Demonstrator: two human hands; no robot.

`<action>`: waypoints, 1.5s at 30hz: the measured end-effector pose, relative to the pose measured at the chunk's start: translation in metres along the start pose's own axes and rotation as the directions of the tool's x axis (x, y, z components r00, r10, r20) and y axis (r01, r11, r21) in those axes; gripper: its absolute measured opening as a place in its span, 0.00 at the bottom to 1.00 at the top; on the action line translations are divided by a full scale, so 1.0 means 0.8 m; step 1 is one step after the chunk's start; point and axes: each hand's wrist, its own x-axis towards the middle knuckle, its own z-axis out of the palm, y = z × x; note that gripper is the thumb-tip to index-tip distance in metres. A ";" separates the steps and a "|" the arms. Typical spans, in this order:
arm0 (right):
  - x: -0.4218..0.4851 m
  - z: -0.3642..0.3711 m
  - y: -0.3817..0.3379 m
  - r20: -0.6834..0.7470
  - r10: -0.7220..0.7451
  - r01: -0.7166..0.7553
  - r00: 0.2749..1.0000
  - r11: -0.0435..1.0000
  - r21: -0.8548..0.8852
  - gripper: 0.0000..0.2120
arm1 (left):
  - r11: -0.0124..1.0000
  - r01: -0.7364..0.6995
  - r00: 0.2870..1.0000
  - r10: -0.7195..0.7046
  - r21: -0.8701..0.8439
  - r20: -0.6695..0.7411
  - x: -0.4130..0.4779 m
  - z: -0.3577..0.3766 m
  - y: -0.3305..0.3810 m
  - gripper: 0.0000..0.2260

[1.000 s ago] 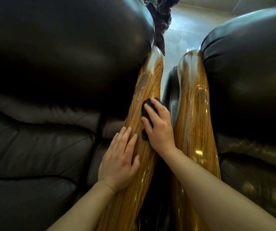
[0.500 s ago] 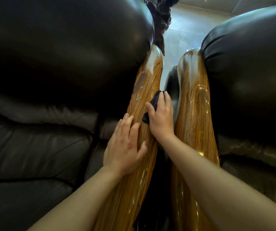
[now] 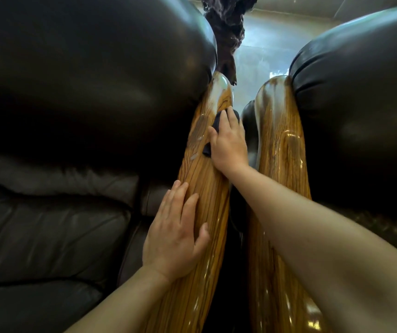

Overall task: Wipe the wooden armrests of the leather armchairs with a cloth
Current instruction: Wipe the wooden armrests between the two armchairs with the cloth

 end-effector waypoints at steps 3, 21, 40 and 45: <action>-0.035 -0.013 0.006 0.002 -0.170 0.170 0.985 0.985 0.008 0.26 | 1.000 -0.004 1.000 0.003 0.026 0.031 0.002 -0.002 0.001 0.29; -0.028 -0.039 0.011 0.156 -0.529 0.551 0.834 0.782 -0.291 0.23 | 0.999 -0.013 0.999 0.012 0.029 0.047 0.003 -0.003 0.000 0.29; -0.004 -0.045 -0.013 0.434 -0.547 0.640 0.716 0.763 -0.095 0.25 | 1.000 -0.012 1.000 0.011 0.022 0.026 0.003 0.001 -0.004 0.29; 0.017 -0.054 -0.024 0.290 -0.356 0.353 0.889 0.933 0.063 0.23 | 1.000 -0.012 1.000 0.012 0.004 0.016 0.001 0.001 -0.004 0.29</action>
